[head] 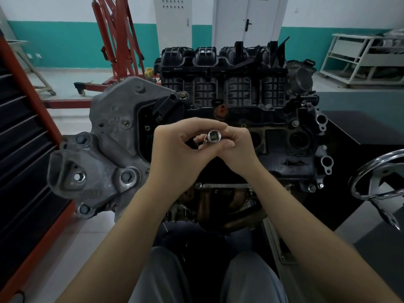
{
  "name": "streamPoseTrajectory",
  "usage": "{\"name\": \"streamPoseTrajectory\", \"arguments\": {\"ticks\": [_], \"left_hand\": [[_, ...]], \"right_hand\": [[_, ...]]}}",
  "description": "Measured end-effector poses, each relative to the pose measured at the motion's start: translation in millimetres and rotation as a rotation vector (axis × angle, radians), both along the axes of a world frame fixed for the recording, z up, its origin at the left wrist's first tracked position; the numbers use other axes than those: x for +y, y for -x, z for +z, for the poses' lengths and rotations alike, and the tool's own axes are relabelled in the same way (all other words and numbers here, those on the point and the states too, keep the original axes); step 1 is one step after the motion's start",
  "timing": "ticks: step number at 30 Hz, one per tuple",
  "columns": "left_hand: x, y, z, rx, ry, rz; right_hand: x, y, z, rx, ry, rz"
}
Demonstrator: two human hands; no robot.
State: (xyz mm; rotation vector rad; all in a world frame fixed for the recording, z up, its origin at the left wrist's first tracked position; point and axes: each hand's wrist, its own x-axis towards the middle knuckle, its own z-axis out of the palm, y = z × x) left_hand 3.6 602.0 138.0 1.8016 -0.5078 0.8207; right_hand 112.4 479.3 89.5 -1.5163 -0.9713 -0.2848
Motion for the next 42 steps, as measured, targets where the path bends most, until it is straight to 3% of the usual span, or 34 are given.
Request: {"name": "streamPoseTrajectory", "arguments": {"ticks": [7, 13, 21, 25, 27, 34, 39, 42], "left_hand": [[4.0, -1.4, -1.1, 0.081, 0.049, -0.254], [0.9, -2.4, -0.3, 0.039, 0.042, -0.060], [5.6, -4.9, -1.1, 0.119, 0.099, -0.306], [0.9, -4.9, -1.9, 0.073, -0.001, -0.156], [-0.9, -5.0, -3.2, 0.032, 0.049, -0.105], [1.4, -3.8, -1.6, 0.041, 0.088, -0.235], [-0.9, -3.8, -0.7, 0.010, 0.035, -0.051], [0.1, -3.7, 0.2, -0.006, 0.056, -0.065]], "right_hand": [[1.3, 4.1, 2.2, 0.015, 0.034, 0.016], [1.5, 0.0, -1.1, 0.015, -0.001, -0.010], [1.1, 6.8, 3.8, 0.027, 0.006, 0.029], [1.3, 3.2, 0.3, 0.017, -0.053, 0.012], [0.6, 4.8, 1.3, 0.017, -0.062, 0.032], [-2.7, 5.4, 4.7, 0.029, 0.008, 0.088], [1.0, 2.1, 0.4, 0.056, -0.041, -0.002], [0.5, 3.9, 1.4, 0.020, -0.037, 0.044]]}}
